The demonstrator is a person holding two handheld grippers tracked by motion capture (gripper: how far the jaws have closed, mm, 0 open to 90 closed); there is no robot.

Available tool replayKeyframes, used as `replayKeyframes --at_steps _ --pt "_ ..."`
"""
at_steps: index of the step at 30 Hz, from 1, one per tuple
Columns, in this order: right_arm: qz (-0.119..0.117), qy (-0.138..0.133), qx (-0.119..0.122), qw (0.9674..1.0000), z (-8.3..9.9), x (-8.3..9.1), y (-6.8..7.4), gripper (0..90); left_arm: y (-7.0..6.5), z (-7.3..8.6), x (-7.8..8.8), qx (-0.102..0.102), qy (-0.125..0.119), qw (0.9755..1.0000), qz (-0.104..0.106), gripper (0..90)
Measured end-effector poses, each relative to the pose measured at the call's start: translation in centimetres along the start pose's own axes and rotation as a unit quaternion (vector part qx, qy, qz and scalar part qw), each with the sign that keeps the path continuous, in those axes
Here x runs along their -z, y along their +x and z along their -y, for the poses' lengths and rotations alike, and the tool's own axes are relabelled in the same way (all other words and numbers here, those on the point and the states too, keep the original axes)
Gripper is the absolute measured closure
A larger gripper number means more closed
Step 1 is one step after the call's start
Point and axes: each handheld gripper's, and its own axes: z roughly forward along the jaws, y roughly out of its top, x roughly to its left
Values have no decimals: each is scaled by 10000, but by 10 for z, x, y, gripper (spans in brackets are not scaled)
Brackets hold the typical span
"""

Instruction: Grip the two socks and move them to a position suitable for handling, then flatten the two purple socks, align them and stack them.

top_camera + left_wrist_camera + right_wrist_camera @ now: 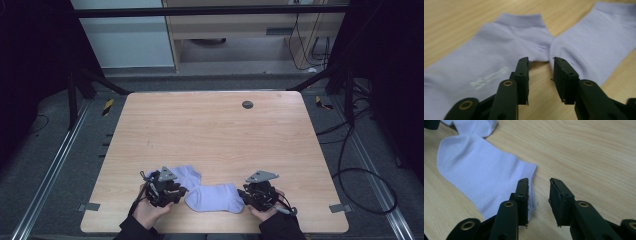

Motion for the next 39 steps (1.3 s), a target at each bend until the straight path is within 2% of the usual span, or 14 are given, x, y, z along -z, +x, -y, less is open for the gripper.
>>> replayKeyframes --at_steps 7,17,23,28,39 --pt "29 -348 -151 9993 -11 4 -7 605 33 4 15 335 -374 9979 -415 513" --pt "-1 -541 -212 9983 -31 -1 -5 529 70 17 21 655 -381 9933 -872 423" --pt "-141 -597 -158 9980 -53 -13 9 478 88 25 25 859 -397 9897 -1072 398" --pt "-318 -559 -91 9979 -69 -27 22 466 96 29 26 997 -426 9877 -1126 399" --pt "-323 -454 -101 9984 -87 -54 40 451 103 34 24 1051 -370 9872 -1145 440"
